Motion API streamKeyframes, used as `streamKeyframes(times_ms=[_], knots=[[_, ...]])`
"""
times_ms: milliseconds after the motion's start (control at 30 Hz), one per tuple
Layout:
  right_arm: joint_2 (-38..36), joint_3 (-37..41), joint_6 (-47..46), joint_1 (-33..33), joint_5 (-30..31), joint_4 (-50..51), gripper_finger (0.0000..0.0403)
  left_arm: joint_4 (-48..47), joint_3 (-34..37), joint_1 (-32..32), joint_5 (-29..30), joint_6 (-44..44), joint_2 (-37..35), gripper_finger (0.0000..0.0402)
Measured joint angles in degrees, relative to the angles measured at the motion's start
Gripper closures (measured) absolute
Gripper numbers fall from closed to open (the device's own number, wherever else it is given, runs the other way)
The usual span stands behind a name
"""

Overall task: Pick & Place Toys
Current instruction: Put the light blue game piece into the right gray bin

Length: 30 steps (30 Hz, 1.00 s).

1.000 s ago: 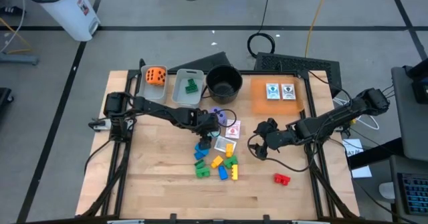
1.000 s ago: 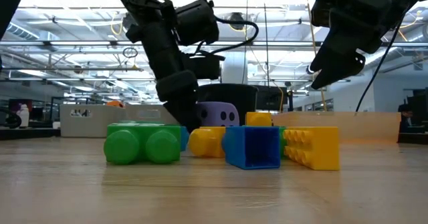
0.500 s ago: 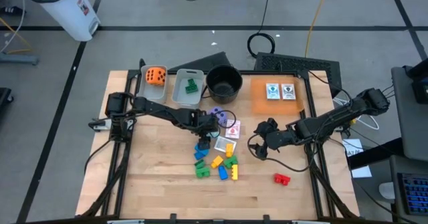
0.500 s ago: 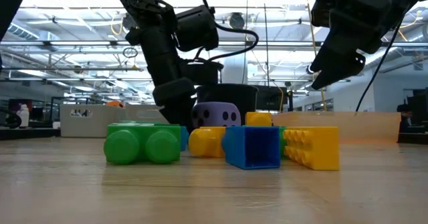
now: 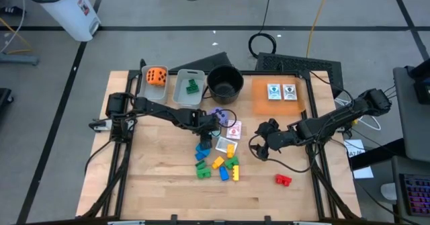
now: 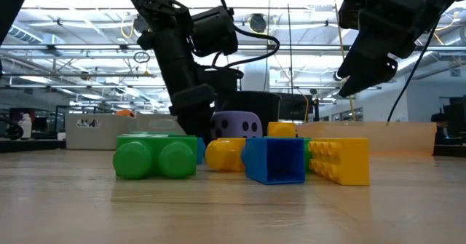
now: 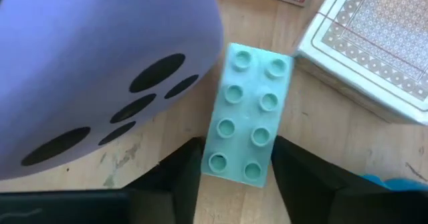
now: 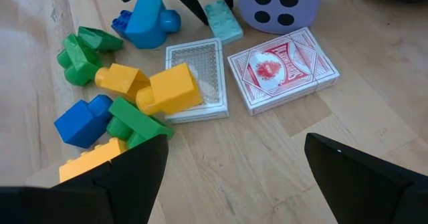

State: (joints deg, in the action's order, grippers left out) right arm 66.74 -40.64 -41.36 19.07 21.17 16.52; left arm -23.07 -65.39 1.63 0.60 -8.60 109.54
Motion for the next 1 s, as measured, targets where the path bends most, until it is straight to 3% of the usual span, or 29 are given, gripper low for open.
streamKeyframes(times_ms=[167,567,1000], knots=[[0.0,0.0,-0.9,0.0,0.0,0.0,0.0057,0.1,0.0,0.0,-1.6,-0.8,-0.1,0.0258],[0.0,0.0,-1.0,0.0,0.0,0.0,0.0057,-5.3,-1.0,-0.1,-6.4,-2.1,-2.1,0.0262],[0.0,0.0,-3.1,-1.3,-0.4,-5.0,0.0057,-8.9,-1.6,-0.1,-3.5,-4.6,-15.6,0.0262]])
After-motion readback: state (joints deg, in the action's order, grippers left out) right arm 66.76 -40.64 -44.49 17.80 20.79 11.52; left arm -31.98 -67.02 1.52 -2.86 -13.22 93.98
